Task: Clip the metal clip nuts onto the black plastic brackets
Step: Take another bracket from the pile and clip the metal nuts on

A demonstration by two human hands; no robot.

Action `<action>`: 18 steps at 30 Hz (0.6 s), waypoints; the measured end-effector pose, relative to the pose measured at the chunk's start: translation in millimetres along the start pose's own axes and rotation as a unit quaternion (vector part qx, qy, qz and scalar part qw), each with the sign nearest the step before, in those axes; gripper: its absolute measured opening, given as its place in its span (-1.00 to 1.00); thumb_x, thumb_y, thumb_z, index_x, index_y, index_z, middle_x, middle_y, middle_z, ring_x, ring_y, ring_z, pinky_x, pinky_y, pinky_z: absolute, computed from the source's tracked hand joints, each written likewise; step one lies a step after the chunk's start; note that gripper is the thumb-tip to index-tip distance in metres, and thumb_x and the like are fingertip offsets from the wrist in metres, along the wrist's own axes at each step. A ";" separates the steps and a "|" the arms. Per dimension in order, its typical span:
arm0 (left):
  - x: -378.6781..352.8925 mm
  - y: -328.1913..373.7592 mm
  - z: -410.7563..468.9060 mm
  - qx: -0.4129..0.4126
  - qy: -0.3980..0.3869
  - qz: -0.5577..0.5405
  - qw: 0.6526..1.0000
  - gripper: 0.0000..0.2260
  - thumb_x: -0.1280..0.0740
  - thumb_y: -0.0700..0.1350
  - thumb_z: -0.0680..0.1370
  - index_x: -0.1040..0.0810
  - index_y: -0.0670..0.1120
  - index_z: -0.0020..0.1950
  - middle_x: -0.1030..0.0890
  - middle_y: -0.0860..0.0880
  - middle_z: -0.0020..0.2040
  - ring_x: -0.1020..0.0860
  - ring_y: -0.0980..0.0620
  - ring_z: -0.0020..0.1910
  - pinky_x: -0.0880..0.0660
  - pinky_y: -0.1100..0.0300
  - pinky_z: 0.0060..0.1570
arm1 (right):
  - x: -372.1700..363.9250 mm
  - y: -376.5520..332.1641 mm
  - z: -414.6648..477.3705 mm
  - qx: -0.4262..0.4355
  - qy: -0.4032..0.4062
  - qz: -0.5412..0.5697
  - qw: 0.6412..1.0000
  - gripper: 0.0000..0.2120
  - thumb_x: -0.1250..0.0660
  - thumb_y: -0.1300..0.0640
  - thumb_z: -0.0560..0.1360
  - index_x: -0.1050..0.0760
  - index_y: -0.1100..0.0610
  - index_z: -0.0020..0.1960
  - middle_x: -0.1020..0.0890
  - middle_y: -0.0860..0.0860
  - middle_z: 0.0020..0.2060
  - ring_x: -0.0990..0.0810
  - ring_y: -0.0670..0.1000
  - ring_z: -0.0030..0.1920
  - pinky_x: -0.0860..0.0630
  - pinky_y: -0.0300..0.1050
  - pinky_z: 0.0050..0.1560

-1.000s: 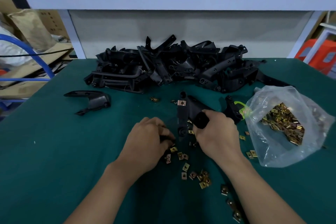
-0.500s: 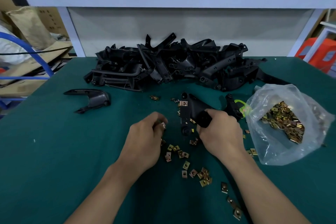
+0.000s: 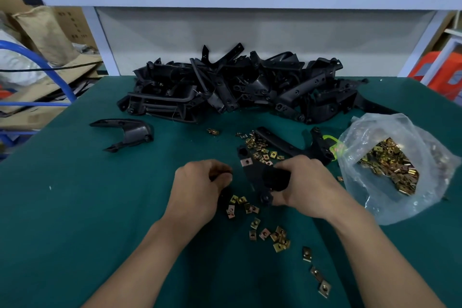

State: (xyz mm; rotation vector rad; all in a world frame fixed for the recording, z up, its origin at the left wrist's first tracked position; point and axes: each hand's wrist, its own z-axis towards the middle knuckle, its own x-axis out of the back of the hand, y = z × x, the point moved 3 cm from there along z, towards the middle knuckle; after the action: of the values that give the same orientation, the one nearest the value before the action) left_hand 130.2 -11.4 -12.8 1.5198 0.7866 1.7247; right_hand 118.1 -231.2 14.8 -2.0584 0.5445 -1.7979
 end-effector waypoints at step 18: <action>-12.2 29.0 -17.5 -0.104 -0.011 0.003 0.995 -0.72 -0.57 0.05 0.45 -0.68 0.32 0.10 -0.65 0.25 -0.09 -0.56 0.32 -0.02 -0.40 0.53 -0.10 | -11.1 -14.0 -0.9 0.019 0.042 0.337 0.940 -0.75 -0.45 0.12 0.39 -0.52 0.22 -0.39 -0.53 0.04 -0.50 -0.39 -0.05 -0.51 -0.29 -0.11 -0.40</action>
State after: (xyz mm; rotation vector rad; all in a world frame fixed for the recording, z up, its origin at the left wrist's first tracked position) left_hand 110.6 -37.9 1.5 1.3994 0.5726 1.7322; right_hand 116.7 -213.5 12.4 -1.4993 1.0727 -1.4563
